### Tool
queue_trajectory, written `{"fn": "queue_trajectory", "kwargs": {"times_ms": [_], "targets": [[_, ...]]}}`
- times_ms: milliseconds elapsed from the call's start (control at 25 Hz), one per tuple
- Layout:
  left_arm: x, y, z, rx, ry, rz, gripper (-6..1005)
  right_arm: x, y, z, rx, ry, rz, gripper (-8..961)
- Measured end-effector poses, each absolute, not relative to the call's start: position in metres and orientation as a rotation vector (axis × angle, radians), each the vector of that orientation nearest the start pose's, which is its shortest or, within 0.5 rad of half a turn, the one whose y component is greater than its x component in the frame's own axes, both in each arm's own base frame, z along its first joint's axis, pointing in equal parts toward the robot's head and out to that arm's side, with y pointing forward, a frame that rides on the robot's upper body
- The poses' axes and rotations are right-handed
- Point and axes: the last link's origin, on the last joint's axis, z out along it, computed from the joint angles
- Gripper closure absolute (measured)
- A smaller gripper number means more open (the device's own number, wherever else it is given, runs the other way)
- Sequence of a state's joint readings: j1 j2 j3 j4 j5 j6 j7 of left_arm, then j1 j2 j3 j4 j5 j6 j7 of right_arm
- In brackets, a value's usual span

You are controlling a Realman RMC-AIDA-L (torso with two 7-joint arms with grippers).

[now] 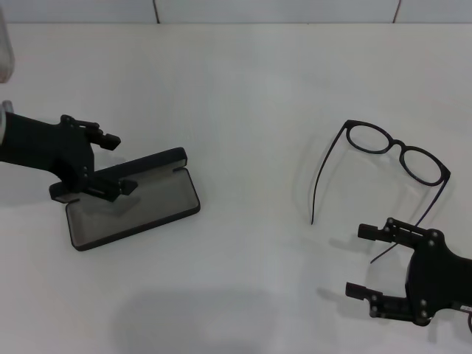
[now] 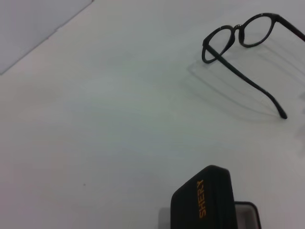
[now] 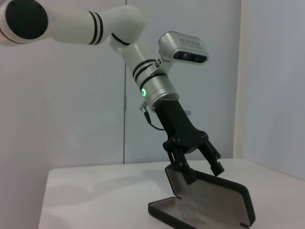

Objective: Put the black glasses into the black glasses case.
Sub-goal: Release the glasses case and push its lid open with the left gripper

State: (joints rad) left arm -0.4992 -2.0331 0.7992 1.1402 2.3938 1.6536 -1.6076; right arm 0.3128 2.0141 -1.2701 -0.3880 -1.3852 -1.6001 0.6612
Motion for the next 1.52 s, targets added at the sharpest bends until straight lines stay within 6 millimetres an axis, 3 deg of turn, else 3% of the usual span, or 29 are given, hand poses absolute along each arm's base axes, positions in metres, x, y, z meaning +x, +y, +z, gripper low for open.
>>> {"fn": "queue_trajectory", "kwargs": {"times_ms": [480, 680, 920, 1120, 1520], "targets": [[-0.27, 0.336, 0.063, -2.824, -0.414, 0.105, 193, 0.29, 0.242, -0.042, -2.71, 0.068, 0.896, 171], [-0.27, 0.337, 0.064, -2.818, -0.408, 0.108, 414, 0.289, 0.244, -0.042, -2.709, 0.065, 0.894, 171], [-0.271, 0.337, 0.064, -2.816, -0.408, 0.125, 441, 0.289, 0.244, -0.042, -2.709, 0.065, 0.893, 171], [-0.271, 0.336, 0.06, -2.828, -0.39, 0.141, 552, 0.29, 0.243, -0.042, -2.71, 0.073, 0.893, 171], [-0.27, 0.334, 0.057, -2.838, -0.351, 0.167, 651, 0.29, 0.242, -0.043, -2.712, 0.079, 0.897, 172]]}}
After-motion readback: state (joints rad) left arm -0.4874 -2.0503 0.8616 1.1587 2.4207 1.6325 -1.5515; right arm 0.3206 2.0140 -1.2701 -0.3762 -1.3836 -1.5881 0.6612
